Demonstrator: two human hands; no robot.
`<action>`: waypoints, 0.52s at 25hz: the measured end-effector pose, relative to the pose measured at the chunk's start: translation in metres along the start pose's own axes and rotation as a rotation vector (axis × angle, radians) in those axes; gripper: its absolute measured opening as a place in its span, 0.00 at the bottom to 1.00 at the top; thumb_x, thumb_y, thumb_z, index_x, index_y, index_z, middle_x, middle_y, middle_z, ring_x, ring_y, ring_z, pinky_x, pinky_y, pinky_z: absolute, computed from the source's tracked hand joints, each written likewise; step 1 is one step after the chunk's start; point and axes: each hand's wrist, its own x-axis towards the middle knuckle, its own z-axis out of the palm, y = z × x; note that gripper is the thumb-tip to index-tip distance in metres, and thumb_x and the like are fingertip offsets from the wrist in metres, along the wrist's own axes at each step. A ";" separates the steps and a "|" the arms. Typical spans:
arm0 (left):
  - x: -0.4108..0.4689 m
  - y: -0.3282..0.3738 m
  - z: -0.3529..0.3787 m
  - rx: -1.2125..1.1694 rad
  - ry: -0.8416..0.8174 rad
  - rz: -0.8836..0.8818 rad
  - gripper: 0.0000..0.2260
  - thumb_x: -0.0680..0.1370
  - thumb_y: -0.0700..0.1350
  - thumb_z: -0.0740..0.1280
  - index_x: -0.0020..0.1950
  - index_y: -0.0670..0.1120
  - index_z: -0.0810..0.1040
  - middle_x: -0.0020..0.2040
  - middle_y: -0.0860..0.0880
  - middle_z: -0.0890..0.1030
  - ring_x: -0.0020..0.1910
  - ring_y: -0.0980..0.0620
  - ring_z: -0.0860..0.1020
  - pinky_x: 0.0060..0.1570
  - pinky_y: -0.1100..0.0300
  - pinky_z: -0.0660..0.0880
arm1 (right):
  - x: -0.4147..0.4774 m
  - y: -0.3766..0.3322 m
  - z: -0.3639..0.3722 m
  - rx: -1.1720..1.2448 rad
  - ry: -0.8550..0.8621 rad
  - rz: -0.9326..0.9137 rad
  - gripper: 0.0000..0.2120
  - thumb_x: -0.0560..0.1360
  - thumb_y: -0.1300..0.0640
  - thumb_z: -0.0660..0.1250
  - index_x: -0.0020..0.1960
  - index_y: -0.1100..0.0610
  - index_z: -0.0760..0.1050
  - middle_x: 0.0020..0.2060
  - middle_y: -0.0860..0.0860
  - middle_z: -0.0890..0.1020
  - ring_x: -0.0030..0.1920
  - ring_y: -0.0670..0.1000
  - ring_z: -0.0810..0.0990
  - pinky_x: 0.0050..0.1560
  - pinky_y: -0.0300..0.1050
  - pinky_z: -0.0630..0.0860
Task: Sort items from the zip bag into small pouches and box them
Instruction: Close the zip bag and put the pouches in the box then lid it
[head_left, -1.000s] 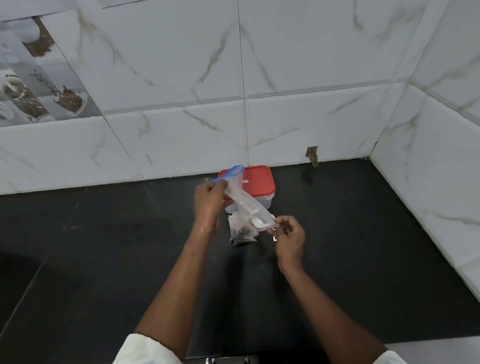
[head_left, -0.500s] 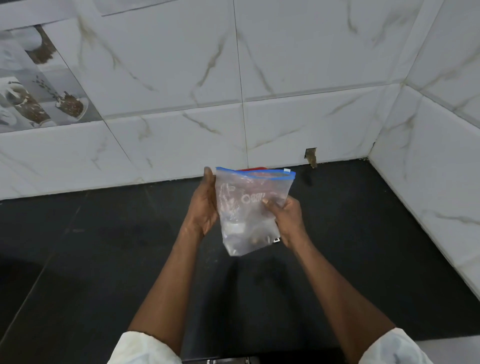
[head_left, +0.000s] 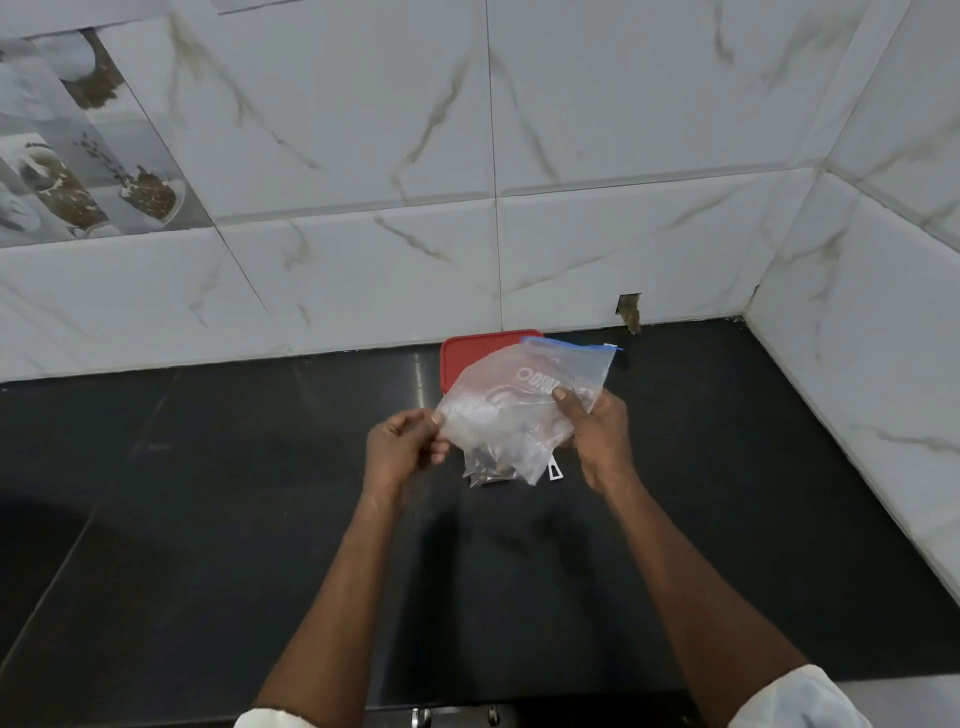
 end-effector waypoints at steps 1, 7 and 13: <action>-0.002 -0.005 0.005 -0.091 -0.001 -0.080 0.16 0.77 0.47 0.73 0.57 0.35 0.80 0.40 0.40 0.84 0.31 0.50 0.83 0.32 0.59 0.81 | -0.002 0.000 0.002 0.020 -0.003 0.002 0.07 0.76 0.62 0.70 0.53 0.54 0.81 0.48 0.56 0.86 0.49 0.59 0.85 0.51 0.64 0.81; -0.040 -0.033 0.065 -0.249 -0.088 -0.395 0.17 0.76 0.52 0.74 0.50 0.37 0.81 0.40 0.40 0.83 0.37 0.47 0.84 0.39 0.54 0.84 | -0.008 -0.005 0.009 -0.121 0.011 -0.115 0.10 0.77 0.58 0.69 0.58 0.56 0.80 0.49 0.54 0.86 0.50 0.56 0.85 0.53 0.62 0.80; -0.056 -0.048 0.095 -0.305 -0.066 -0.315 0.10 0.75 0.38 0.75 0.49 0.45 0.75 0.38 0.49 0.81 0.37 0.52 0.79 0.40 0.54 0.81 | -0.013 -0.002 0.017 -0.160 0.100 -0.169 0.10 0.77 0.56 0.68 0.58 0.53 0.80 0.49 0.51 0.86 0.51 0.53 0.85 0.54 0.60 0.80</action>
